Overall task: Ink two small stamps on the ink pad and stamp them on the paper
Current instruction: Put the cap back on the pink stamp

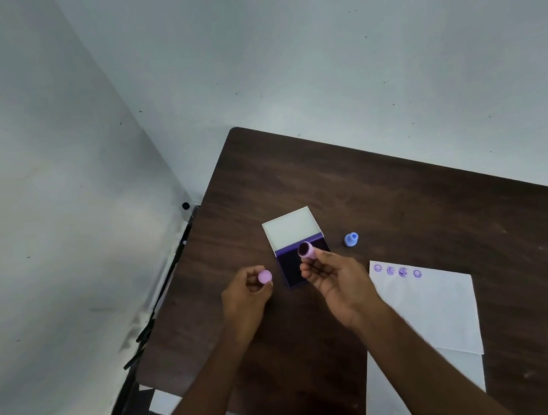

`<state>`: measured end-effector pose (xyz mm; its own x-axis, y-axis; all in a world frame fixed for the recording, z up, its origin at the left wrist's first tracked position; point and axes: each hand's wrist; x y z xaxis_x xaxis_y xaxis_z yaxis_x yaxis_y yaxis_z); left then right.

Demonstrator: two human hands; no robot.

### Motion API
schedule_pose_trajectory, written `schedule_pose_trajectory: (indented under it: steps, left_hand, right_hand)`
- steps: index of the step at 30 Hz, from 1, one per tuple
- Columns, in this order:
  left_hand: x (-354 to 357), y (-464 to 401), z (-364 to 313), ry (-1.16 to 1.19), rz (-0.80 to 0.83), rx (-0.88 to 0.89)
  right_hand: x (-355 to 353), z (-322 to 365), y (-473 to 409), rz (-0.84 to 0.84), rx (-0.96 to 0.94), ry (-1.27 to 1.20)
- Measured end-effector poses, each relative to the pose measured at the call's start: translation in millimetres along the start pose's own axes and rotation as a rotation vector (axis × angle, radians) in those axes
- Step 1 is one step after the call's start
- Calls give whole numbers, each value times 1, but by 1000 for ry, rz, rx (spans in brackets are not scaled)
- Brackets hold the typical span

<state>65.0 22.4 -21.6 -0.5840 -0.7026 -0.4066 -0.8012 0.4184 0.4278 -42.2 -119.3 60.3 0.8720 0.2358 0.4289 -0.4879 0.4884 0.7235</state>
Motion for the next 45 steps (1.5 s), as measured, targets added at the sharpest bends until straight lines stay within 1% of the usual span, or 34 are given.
schedule_pose_trajectory:
  steps: [4, 7, 9, 11, 14, 17, 23, 26, 29, 33, 39, 45]
  left_hand:
    - [-6, 2, -6, 279, 126, -131]
    - [-11, 3, -13, 397, 209, -165]
    - [-11, 5, -21, 483, 210, -162]
    - [-11, 5, -29, 588, 175, -153]
    - [-10, 3, -39, 661, 134, -122]
    - [-11, 3, -45, 607, 134, -43]
    - [-11, 4, -52, 343, 152, 66]
    - [-12, 4, -59, 265, 169, 164]
    - [-13, 4, -64, 198, 178, 224]
    - [-10, 5, -68, 119, 144, 263]
    - [-4, 6, -70, 94, 83, 243]
    - [1, 5, -71, 114, 119, 224]
  right_hand:
    - [0, -3, 0, -5, 20, -13]
    - [-1, -5, 0, 16, 20, -5]
    - [-1, -5, 0, 27, 21, -3]
    - [-2, -5, -1, 34, 25, -6]
    - [-3, -5, -3, 45, 26, 1]
    - [-3, -5, -3, 49, 23, 5]
    - [-5, -7, -5, 59, 9, 18]
    - [-3, -8, -7, 47, 4, 24]
    - [0, -9, -8, 62, -18, 55]
    - [4, -10, -9, 78, -19, 83]
    - [6, -12, -9, 55, -10, 93]
    - [5, -11, -8, 46, -21, 99]
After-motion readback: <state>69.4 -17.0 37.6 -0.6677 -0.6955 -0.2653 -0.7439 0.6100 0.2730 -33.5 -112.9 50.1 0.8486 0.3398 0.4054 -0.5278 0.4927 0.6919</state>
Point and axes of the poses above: each hand's wrist, its own y-axis away from the middle knuckle, its own x-axis out of the palm, z = x × y, and after that the axes turned 2 degrees about -x, right-handed
